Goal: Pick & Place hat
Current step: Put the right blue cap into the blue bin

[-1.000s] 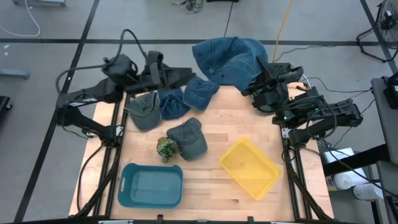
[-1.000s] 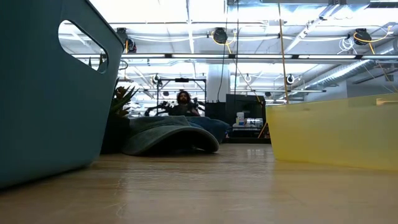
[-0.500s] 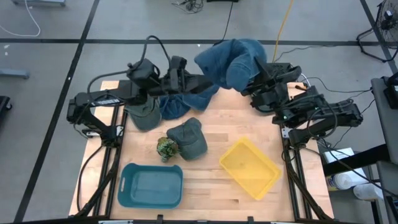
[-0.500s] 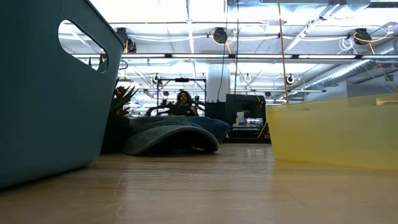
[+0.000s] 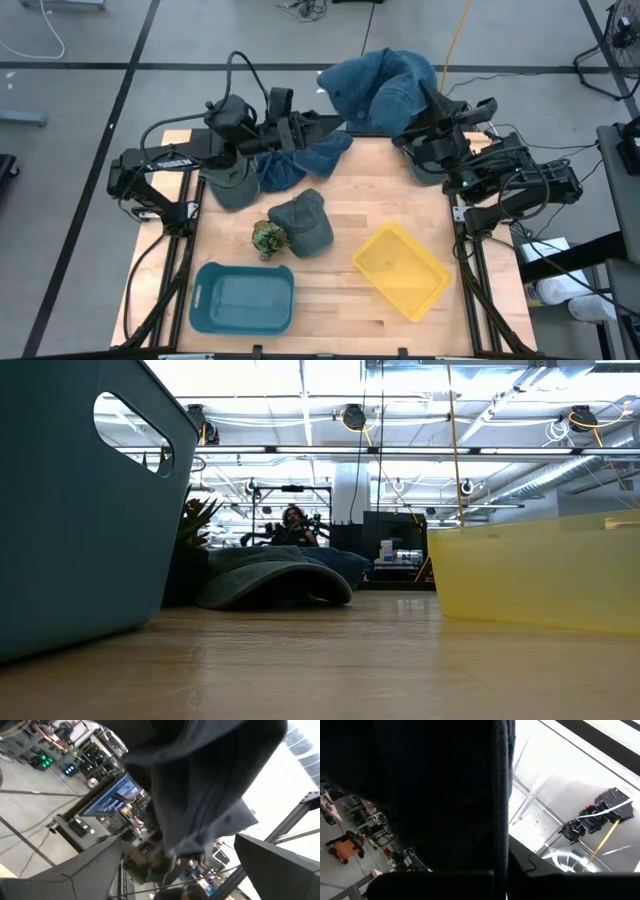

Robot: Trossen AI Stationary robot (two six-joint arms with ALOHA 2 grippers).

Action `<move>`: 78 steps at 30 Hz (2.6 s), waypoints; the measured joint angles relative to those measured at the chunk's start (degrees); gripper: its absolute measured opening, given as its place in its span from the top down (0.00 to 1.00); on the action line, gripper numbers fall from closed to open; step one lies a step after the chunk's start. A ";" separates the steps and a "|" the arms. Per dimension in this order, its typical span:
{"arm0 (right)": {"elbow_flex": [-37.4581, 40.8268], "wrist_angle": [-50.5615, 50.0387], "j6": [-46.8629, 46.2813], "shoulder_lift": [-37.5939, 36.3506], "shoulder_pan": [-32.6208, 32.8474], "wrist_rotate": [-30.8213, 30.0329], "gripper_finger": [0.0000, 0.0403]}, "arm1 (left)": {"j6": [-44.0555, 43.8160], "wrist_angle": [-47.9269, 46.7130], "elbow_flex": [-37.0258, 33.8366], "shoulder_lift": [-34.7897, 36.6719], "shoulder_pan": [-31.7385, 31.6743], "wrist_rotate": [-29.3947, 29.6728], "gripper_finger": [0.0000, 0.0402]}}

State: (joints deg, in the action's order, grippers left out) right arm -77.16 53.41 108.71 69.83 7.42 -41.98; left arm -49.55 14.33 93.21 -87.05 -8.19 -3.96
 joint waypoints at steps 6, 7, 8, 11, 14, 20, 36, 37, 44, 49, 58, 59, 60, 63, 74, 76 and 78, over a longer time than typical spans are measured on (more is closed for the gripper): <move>-0.02 0.00 -0.44 3.06 -1.11 -0.06 1.00 | 0.39 0.39 0.00 0.00 -0.04 0.24 0.01; -0.02 -0.08 -0.49 3.51 -1.30 -0.02 1.00 | 0.37 0.43 0.00 0.00 -0.04 -0.30 0.01; -0.02 -0.05 -0.50 3.94 -1.47 -0.02 1.00 | 0.36 0.46 0.00 0.00 -0.04 -0.60 0.01; -0.02 0.60 -1.10 4.74 -1.99 -0.03 1.00 | 0.08 0.39 0.00 0.00 0.00 -1.12 0.01; -0.02 1.00 -1.46 5.02 -2.51 0.02 1.00 | -0.49 0.42 0.00 0.00 -0.02 -1.13 0.03; -0.02 1.29 -1.51 4.99 -2.99 0.01 1.00 | -0.44 0.39 0.00 0.00 -0.04 -3.38 0.24; -0.02 1.03 -1.55 5.00 -2.81 0.02 1.00 | -13.12 0.72 0.00 0.00 -2.25 -7.23 0.94; -0.02 0.94 -1.87 5.00 -2.76 0.01 1.00 | -13.27 0.72 0.00 0.00 -2.43 -7.44 0.94; -0.02 -2.74 -11.31 4.97 -2.71 -0.28 0.96 | -11.90 4.66 -0.09 0.98 -3.53 -9.36 0.94; -0.02 -9.73 -12.07 5.00 -2.71 -2.16 0.86 | -14.25 7.07 -0.04 3.64 -5.17 -12.50 0.94; -0.02 -27.39 -31.08 5.00 0.89 -2.89 0.61 | -10.91 3.04 -0.04 11.12 -9.87 -17.05 0.94; -0.02 -29.09 -34.32 5.00 1.45 -2.89 0.58 | -10.39 1.65 -0.02 11.91 -10.19 -17.34 0.94; -0.02 -30.43 -37.71 5.00 2.09 -2.93 0.56 | -10.15 0.10 -0.02 12.68 -10.62 -17.90 0.94; -0.02 -33.43 -46.71 5.00 3.65 -2.95 0.51 | -10.16 -3.56 -0.02 14.41 -12.23 -20.37 0.94; -0.02 -38.03 -74.57 4.95 6.54 0.14 0.46 | -8.16 -14.84 -0.02 19.44 -17.30 -32.89 0.94; -0.02 -38.77 -79.56 4.95 6.34 2.89 0.46 | -6.52 -16.73 -0.02 20.35 -17.82 -34.76 0.94; -0.02 -39.41 -84.16 4.95 5.85 6.15 0.46 | -4.45 -18.58 -0.02 21.36 -18.14 -36.62 0.94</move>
State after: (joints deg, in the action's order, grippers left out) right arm -77.19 14.00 24.54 74.78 13.28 -35.82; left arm -54.00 -4.25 93.19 -65.69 -26.32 -40.58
